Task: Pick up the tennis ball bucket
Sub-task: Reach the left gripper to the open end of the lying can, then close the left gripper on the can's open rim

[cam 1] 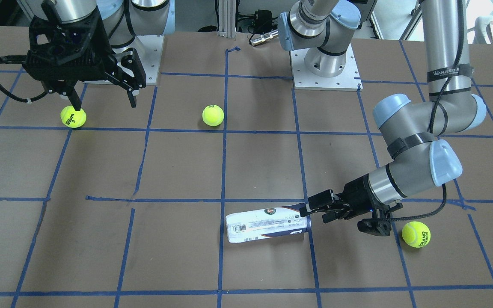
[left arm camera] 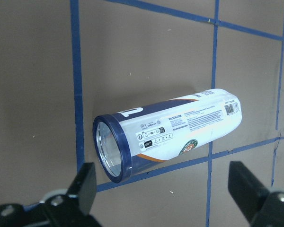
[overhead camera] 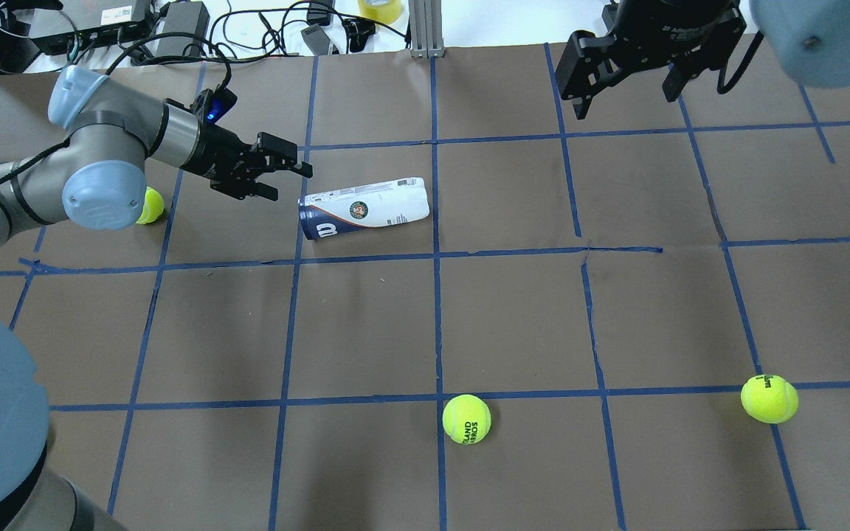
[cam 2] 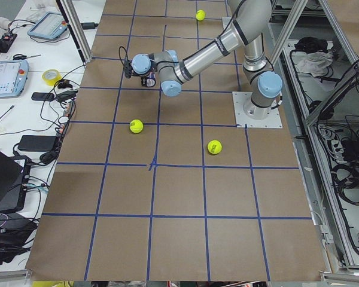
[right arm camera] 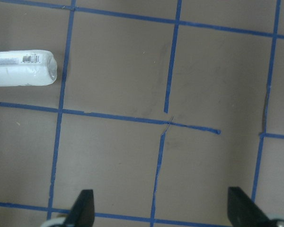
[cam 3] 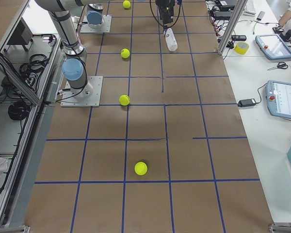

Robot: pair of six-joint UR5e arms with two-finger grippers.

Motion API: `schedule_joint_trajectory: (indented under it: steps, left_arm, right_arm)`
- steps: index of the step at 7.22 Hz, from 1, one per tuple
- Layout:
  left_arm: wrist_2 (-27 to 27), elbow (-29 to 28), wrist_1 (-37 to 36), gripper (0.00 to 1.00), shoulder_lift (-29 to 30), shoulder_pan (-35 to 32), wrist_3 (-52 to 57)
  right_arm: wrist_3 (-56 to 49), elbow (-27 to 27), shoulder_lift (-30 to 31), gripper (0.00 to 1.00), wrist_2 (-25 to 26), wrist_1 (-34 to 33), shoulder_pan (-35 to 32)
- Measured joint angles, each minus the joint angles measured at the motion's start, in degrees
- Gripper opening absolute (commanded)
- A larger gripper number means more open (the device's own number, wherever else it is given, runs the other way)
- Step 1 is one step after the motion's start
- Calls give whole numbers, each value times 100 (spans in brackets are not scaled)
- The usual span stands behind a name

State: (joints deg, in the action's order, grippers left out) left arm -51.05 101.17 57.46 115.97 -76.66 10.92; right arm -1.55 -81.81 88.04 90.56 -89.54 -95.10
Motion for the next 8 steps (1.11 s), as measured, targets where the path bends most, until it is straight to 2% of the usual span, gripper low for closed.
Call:
schedule_joint_trajectory:
  steps: [4, 7, 8]
  left_arm:
    - [384, 88, -20, 100, 351, -10, -49]
    - [388, 185, 183, 100, 381, -37, -101]
    - [447, 225, 256, 95, 389, -39, -116]
  right_arm:
    - [1012, -13, 156, 100, -108, 241, -7]
    - [1071, -19, 161, 100, -90, 210, 8]
    - [1070, -19, 161, 100, -86, 204, 16]
